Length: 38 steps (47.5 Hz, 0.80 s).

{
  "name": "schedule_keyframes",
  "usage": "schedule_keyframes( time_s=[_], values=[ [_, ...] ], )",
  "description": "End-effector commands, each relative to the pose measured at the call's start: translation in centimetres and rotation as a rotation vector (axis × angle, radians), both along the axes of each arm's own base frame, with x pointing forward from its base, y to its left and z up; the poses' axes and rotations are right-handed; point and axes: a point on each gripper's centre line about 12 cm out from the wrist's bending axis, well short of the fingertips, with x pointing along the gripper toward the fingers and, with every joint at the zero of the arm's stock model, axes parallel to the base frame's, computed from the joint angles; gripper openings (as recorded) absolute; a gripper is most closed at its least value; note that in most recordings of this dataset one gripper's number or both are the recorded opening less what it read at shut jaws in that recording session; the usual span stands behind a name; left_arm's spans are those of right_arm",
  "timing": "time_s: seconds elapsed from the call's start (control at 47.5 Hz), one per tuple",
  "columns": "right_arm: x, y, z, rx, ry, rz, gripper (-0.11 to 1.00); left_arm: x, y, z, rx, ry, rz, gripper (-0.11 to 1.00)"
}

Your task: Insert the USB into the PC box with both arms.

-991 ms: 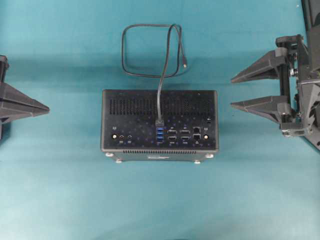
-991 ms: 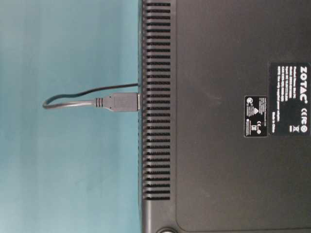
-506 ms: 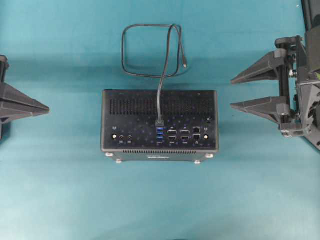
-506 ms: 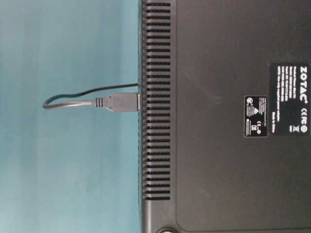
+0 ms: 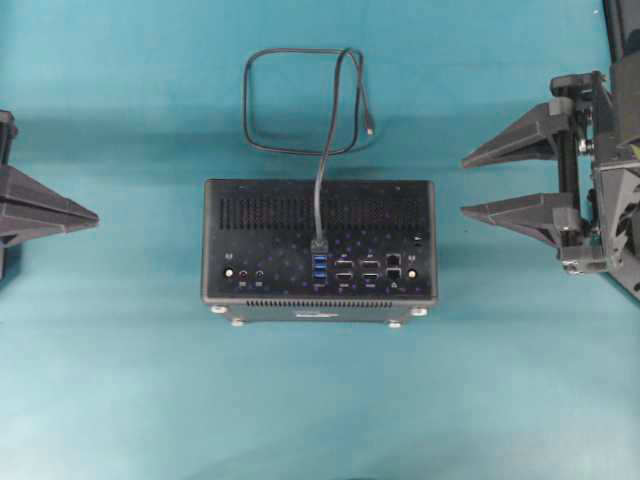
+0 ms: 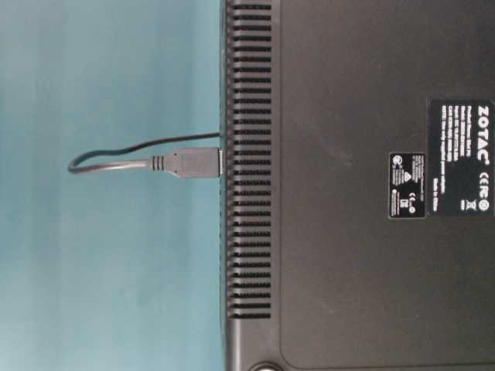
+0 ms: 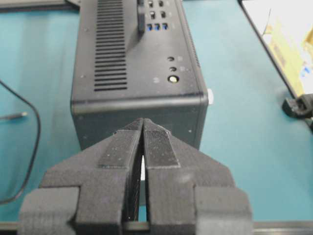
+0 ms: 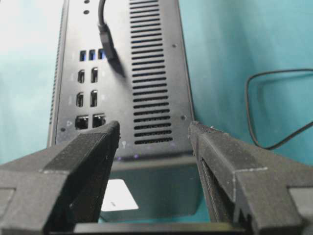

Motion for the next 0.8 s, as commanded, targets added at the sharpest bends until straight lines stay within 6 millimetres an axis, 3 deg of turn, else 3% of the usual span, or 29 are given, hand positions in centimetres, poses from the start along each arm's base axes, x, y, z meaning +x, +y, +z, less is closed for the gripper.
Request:
schedule_keyframes(
  time_s=[0.0,0.78],
  values=[
    [0.1,0.0,0.6,-0.001,-0.020,0.001,0.68,0.1,0.0,1.0,-0.002,-0.029,0.001,0.00],
    [0.0,1.4,0.6,0.000,-0.020,0.058,0.68,0.2,0.1,1.0,-0.002,-0.029,0.008,0.00]
  ],
)
